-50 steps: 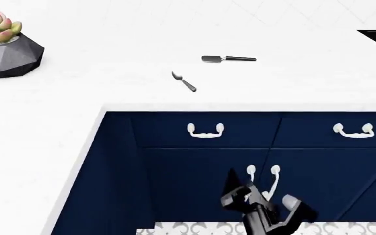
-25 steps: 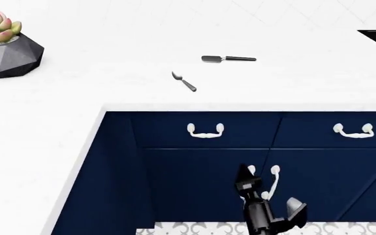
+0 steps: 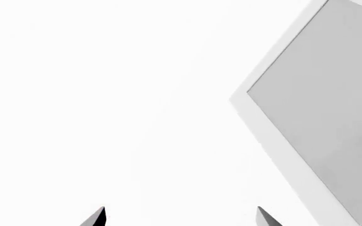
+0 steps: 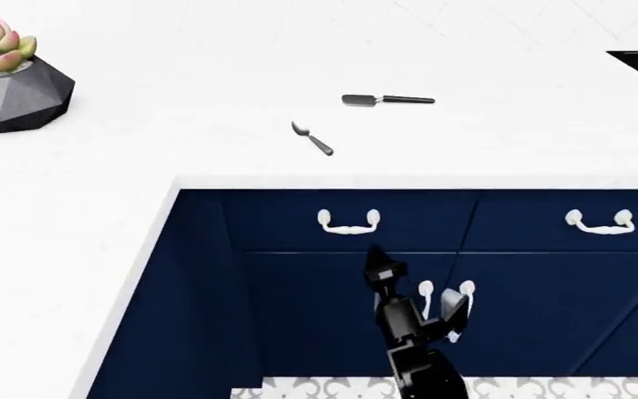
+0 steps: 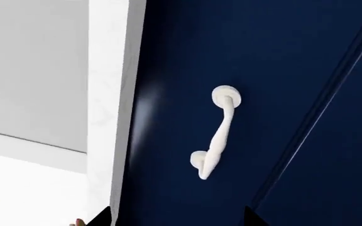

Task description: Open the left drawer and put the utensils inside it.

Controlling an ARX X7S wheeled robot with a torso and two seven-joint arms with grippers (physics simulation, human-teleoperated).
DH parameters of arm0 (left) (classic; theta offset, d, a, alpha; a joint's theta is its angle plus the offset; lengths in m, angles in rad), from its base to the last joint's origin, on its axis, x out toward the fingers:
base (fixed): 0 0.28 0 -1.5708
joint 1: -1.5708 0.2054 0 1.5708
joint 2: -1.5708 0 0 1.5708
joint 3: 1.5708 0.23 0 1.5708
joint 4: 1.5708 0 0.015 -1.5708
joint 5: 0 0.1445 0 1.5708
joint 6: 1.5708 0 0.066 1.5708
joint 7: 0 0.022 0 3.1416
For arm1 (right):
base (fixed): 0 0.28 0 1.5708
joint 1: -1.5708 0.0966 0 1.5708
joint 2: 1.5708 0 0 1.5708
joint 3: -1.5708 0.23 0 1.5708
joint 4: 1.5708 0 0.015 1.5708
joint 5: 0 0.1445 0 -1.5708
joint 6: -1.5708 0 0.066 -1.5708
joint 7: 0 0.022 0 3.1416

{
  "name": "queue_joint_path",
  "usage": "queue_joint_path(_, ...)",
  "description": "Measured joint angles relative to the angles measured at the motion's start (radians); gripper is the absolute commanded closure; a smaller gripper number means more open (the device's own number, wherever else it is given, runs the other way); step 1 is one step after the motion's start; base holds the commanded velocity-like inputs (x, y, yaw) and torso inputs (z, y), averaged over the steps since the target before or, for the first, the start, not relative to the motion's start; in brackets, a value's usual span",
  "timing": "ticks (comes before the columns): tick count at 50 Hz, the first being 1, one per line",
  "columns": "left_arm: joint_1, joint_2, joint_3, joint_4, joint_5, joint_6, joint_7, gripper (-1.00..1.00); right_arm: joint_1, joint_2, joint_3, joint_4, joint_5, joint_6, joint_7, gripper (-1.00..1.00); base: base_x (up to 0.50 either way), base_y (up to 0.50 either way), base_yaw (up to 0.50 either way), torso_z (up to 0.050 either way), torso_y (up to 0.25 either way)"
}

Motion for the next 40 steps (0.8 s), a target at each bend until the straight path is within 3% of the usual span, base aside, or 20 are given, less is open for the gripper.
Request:
queue_joint_path(21,0.001,-0.015,0.015,0.0,0.015,0.015,0.013,-1.0,0.054,0.009,-0.34,0.086,0.387,-0.088,-0.005,-1.0,0.21,0.0,0.0,0.0,0.0)
queue_joint_path(40,0.001,-0.033,0.0,0.0,0.008,0.0,0.014,-1.0,0.086,0.009,-0.84,0.096,0.794,-0.097,0.007,-1.0,0.18,0.0,0.0,0.0,0.0)
